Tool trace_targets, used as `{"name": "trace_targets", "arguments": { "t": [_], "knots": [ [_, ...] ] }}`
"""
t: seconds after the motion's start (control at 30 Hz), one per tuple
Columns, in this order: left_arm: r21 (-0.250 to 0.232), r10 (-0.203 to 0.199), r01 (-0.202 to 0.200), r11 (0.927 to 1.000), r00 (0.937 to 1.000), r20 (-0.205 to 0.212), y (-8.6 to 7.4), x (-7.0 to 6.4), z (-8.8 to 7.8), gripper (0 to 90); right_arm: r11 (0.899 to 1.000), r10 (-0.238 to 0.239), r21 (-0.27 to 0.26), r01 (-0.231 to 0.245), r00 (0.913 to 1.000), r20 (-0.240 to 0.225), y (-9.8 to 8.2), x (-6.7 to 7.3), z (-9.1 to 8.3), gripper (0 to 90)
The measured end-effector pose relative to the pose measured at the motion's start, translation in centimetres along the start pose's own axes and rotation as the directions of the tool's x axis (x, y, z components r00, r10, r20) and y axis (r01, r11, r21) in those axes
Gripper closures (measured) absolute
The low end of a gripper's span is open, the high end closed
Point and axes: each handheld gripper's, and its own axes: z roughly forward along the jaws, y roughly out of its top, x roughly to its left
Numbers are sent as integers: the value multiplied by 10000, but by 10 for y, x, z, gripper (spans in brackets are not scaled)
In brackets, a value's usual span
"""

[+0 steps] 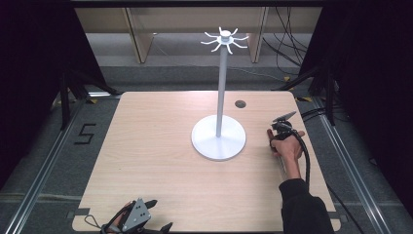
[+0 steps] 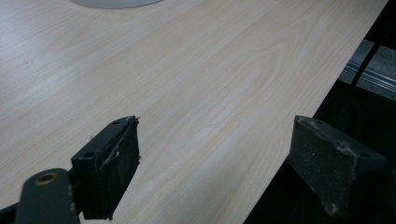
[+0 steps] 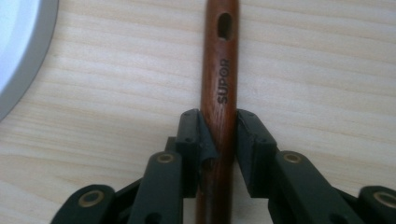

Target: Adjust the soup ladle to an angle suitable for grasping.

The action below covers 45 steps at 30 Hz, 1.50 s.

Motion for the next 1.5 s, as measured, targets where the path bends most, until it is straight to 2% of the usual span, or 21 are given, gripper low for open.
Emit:
{"name": "trace_targets", "arguments": {
  "t": [0.1,0.2,0.23,0.27,0.47,0.53,0.67,0.8,0.87,1.0,1.07,1.1,1.13,1.17,1.2,1.23,1.27,1.3,1.33,1.4,1.5],
  "knots": [
    [-175,-211,212,9996,9998,61,0,-2,1,156,10000,20,-12,-20,9999,-124,0,1,0,733],
    [36,69,-69,10000,10000,65,0,1,0,156,10000,42,-59,-43,9998,-180,-1,0,0,736],
    [-95,-173,175,9998,9997,168,0,0,0,156,9999,-108,-40,106,9995,-289,-1,-2,-1,737],
    [94,68,-69,9999,10000,64,0,2,0,156,10000,-52,-41,50,9987,-504,-1,-1,-1,737],
    [-1,-33,33,10000,10000,33,0,0,0,156,9974,-555,-515,509,9942,-922,-2,1,-9,738],
    [6,-84,84,10000,10000,10,0,0,0,156,9884,-1240,-1039,1112,9842,-1263,-3,1,-17,738],
    [-113,-222,222,9997,9997,31,0,-2,1,156,9789,-1749,-1292,1584,9762,-1285,-4,0,-29,739],
    [-105,-196,197,9998,9998,63,0,-1,2,156,9712,-1880,-1764,1604,9702,-1529,-7,4,-42,740],
    [-150,-221,221,9996,9997,35,0,-1,2,156,9395,-2754,-2590,2241,9439,-1823,-8,3,-52,740],
    [-161,-216,218,9996,9997,77,0,-1,2,156,9324,-2865,-2825,2252,9374,-1982,-13,7,-70,741],
    [-234,-219,220,9995,9997,46,0,-1,3,156,9047,-3236,-3475,2464,9280,-1845,-22,13,-87,741],
    [-223,-241,243,9995,9997,65,0,-2,3,156,9047,-3236,-3475,2464,9280,-1845,-22,13,-87,741],
    [-222,-168,170,9996,9998,84,0,-1,3,156,9078,-3279,-3439,2402,9177,-2245,-26,15,-94,741],
    [-167,-135,135,9998,9999,35,0,0,2,156,8790,-3642,-4044,2525,9030,-2278,-29,16,-96,741],
    [-131,-85,85,9999,10000,14,0,0,2,156,8651,-3746,-4187,2761,9109,-1732,-32,17,-101,741],
    [-108,-110,110,9999,9999,29,0,0,2,156,8601,-3809,-4344,2674,9031,-1983,-37,20,-110,741],
    [-96,-131,131,9999,9999,70,0,-1,3,156,8294,-4041,-4840,2792,8979,-1745,-45,21,-121,741],
    [-69,-135,136,9999,9998,146,0,-1,2,156,8176,-4130,-5013,2833,8952,-1676,-48,21,-125,741],
    [-69,-135,136,9999,9998,146,0,-1,2,155,8176,-4130,-5013,2833,8952,-1676,-48,21,-125,741],
    [-127,-96,97,9999,9999,62,0,0,3,154,7895,-4347,-5468,2787,8829,-1776,-54,19,-135,741],
    [-79,-197,198,9998,9997,143,0,-1,3,154,7677,-4433,-5805,2714,8791,-1753,-61,16,-146,741]
  ]
}}
